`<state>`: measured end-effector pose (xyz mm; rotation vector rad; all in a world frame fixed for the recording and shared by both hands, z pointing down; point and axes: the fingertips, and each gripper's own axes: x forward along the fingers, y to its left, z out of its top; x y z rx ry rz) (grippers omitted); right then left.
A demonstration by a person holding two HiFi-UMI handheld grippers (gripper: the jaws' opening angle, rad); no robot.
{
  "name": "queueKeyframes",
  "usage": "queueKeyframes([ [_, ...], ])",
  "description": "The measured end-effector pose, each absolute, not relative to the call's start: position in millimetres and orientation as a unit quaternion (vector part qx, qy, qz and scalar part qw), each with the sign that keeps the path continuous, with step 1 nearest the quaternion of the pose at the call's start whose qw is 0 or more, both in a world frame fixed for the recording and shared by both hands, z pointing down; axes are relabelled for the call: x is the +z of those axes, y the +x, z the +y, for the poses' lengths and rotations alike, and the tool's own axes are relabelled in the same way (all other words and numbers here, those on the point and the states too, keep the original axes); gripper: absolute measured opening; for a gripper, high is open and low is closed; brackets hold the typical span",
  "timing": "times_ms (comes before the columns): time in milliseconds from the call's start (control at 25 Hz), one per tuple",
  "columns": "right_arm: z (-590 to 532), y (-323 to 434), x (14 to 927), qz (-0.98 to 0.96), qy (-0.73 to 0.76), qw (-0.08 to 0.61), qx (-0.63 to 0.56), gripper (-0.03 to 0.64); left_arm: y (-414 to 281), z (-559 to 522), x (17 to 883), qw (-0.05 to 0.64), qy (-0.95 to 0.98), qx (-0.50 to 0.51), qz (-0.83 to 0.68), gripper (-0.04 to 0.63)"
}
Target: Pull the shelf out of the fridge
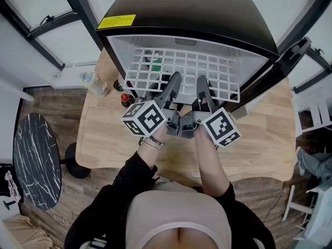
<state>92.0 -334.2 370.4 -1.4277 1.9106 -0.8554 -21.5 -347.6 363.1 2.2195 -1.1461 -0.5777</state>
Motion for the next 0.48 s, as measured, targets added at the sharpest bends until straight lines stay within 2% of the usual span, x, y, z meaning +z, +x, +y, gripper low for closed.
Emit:
queueKeyframes([
  [480,-328.7,92.2,370.8,0.718,-0.531,0.303,-0.331,0.120,-22.5,-343.8,363.3,0.289,0.827,-0.220,-0.430,0.184],
])
